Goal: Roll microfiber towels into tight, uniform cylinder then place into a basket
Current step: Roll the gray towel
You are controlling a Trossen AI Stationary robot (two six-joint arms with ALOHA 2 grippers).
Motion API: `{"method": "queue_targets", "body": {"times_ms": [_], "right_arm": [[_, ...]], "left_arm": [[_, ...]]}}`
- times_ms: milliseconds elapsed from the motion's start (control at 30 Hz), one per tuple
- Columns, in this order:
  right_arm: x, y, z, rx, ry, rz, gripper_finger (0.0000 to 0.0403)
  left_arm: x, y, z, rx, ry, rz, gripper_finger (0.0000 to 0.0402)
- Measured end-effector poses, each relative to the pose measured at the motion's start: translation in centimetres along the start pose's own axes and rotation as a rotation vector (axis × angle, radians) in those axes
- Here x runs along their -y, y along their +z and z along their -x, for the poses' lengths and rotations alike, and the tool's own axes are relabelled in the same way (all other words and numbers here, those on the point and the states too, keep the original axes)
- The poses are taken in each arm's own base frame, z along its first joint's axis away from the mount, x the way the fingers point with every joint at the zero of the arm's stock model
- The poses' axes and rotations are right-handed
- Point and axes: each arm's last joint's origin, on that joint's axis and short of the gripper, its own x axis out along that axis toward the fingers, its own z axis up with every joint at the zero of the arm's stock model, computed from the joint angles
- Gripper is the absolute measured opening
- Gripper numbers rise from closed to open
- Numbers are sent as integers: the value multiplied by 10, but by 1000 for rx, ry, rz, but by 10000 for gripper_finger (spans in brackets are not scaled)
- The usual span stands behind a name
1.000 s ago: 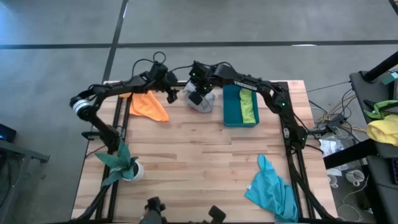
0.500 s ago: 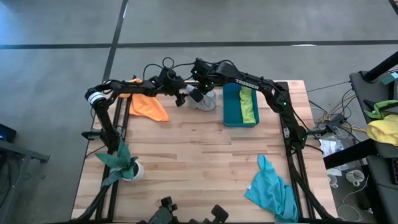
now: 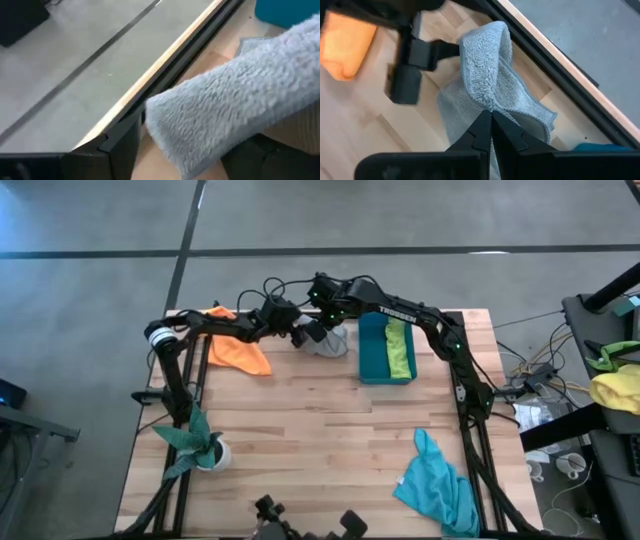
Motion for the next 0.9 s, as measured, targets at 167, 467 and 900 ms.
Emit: {"method": "queue_targets", "body": {"times_ms": [167, 467, 900], "right_arm": [[-7, -5, 4, -38, 26, 14, 9], [-41, -36, 60, -145, 73, 342, 9], [-76, -121, 173, -35, 206, 695, 9]], "left_arm": [[1, -2, 0, -48, 17, 3, 83], [-2, 36, 88, -67, -54, -76, 1], [60, 24, 257, -155, -396, -119, 0]]}}
